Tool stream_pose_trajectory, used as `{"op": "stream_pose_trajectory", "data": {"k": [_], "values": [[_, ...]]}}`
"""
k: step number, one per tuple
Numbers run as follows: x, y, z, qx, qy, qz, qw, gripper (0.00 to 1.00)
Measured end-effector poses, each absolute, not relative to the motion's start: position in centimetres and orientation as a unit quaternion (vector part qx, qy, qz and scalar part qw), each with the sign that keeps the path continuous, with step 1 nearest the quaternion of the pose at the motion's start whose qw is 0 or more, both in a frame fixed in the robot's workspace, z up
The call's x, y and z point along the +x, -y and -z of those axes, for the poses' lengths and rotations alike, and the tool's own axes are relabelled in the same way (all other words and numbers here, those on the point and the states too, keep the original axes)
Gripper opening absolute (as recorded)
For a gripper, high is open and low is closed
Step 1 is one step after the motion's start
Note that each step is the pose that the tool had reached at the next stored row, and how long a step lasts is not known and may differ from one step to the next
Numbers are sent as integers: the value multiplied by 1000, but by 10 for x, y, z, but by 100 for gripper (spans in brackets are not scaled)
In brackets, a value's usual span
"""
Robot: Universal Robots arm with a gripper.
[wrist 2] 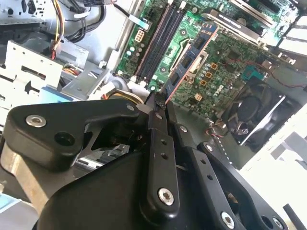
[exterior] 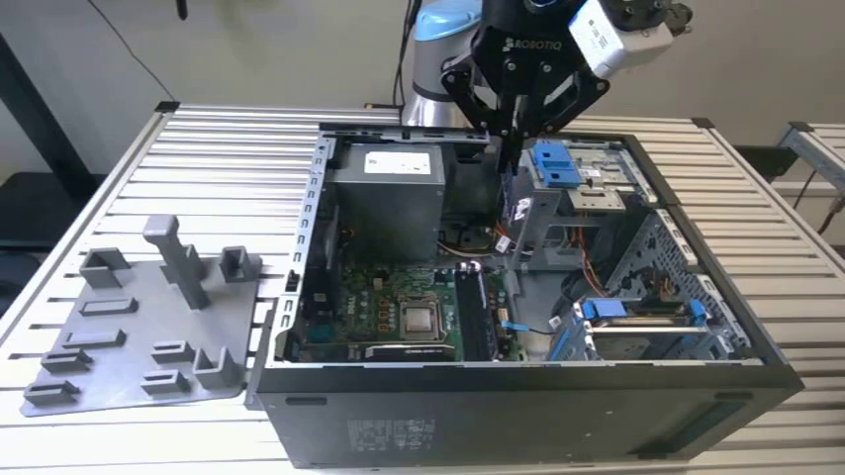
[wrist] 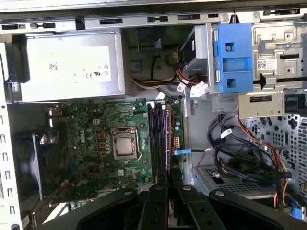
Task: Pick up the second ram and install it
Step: 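Insert the second ram into the second slot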
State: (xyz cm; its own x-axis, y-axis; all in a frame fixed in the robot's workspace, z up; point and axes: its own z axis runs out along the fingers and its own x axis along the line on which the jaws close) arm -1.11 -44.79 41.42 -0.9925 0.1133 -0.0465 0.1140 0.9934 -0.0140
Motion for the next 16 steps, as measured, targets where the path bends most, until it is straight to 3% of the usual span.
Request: {"op": "stream_pose_trajectory", "data": {"k": [16], "values": [[-10,448,-403,34,-999,8,23,14]]}}
